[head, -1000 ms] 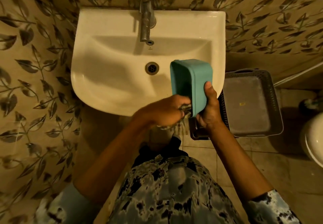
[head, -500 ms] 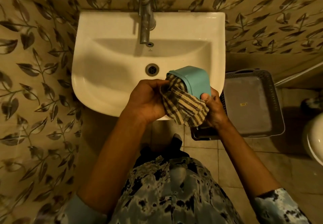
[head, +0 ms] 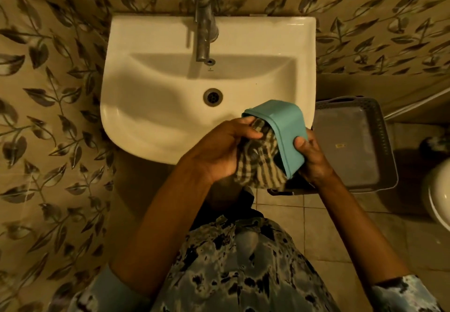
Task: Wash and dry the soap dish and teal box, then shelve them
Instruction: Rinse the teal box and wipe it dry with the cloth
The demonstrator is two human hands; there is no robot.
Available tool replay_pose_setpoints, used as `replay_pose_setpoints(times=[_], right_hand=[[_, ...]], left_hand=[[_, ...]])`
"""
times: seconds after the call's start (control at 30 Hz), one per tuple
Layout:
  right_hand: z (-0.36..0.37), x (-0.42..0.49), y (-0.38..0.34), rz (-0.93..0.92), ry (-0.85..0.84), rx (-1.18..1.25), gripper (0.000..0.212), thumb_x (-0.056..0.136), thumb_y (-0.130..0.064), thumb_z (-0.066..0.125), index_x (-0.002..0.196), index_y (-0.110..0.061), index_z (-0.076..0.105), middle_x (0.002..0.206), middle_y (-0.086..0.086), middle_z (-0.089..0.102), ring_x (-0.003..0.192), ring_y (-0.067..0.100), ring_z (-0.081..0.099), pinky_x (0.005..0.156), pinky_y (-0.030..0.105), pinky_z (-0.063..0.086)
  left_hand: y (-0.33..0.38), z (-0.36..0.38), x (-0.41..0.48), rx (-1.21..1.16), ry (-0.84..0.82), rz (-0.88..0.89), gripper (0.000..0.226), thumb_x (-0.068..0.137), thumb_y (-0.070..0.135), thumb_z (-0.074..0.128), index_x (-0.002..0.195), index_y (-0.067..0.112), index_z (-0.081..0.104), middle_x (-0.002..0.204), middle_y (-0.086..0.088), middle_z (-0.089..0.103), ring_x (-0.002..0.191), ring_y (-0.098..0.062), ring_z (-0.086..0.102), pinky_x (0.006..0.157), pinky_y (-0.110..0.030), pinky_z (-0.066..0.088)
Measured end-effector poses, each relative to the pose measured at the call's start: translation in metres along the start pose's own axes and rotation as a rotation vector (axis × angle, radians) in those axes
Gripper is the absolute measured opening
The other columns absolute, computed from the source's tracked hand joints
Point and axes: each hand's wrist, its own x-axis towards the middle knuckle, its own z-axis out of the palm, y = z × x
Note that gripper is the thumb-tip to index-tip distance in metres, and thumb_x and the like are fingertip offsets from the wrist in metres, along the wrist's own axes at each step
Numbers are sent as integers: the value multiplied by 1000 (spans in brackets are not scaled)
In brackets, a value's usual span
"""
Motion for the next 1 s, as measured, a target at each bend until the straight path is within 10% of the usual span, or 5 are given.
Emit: replay_pose_setpoints(times=[0.17,0.6,0.67,0.87,1.0], right_hand=[[9,2,5,96,-6,25,68,62,-58,79,112,-15,62,98,0,73,88,13,69,76,27,58],[8,-4,9,94,21,27,68,65,-57,77,113,-11,59,96,0,73,86,14,69,74,25,58],[11,-3,7,115,24,50,70,63,-57,78,112,-11,60,96,0,73,86,14,69,75,26,58],[16,5,-18,342,-43,7,49,73,-56,69,106,-19,70,98,4,73,88,16,70,71,25,57],[4,1,-27,547,16,83,38,77,-50,64,97,-19,74,92,8,72,78,20,71,58,28,58]], left_hand=[[-5,8,6,-566,122,14,53,81,1,45,133,-4,45,135,-27,50,129,-40,45,111,-54,29],[6,-12,-1,-693,357,109,31,67,-3,50,93,-13,63,97,-25,65,105,-30,60,95,-39,48],[-2,-10,3,-371,392,161,27,77,-2,49,98,-4,66,97,-17,68,99,-26,63,89,-37,52],[-28,-27,12,1957,536,532,52,78,15,68,127,13,52,135,-11,48,116,-27,48,87,-38,50],[-17,-50,7,2352,517,968,52,77,7,42,127,8,54,129,-17,58,89,-34,57,64,-37,48]])
